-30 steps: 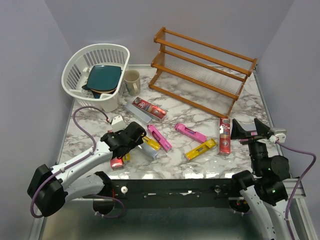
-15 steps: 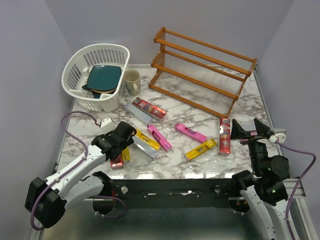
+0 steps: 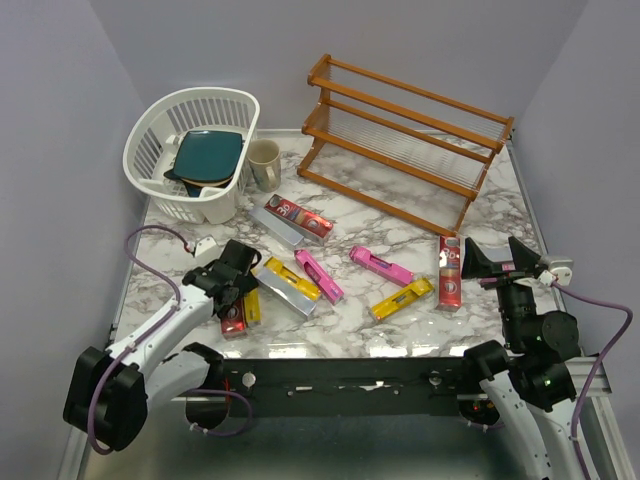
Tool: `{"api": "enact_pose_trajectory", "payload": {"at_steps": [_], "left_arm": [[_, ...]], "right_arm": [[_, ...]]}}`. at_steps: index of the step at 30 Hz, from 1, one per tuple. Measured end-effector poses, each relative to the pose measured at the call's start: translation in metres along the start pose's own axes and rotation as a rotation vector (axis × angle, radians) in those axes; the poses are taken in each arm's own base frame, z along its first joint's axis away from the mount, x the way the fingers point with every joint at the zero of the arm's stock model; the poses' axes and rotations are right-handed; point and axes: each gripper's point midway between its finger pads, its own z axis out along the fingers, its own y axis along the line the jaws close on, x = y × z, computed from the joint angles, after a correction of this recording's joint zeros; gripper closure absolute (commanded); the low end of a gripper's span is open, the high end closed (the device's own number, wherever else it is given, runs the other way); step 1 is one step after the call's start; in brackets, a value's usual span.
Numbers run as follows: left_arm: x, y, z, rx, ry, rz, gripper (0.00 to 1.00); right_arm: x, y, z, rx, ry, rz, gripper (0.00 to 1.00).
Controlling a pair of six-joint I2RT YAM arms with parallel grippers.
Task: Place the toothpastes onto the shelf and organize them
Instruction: Pick up the toothpaste from the center of the board.
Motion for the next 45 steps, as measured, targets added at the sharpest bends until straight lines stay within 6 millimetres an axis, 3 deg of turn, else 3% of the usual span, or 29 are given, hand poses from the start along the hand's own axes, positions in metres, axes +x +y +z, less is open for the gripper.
{"api": "enact_pose_trajectory", "payload": {"at_steps": [7,21,37,45], "left_arm": [[0.009,-0.006,0.01,0.0,0.04,0.043,0.17],[0.008,-0.018,0.009,0.043,0.056,0.056,0.23],[0.008,-0.005,-0.005,0.073,0.026,-0.037,0.26],[0.028,0.006,0.005,0.034,0.079,-0.019,0.26]], "right_arm": [[0.0,0.0,0.0,0.001,0.0,0.0,0.0],[0.0,-0.002,0.0,0.01,-0.001,-0.003,0.0],[0.0,-0.002,0.0,0.01,-0.001,-0.003,0.0],[0.0,-0.002,0.0,0.01,-0.001,-0.003,0.0]]}}
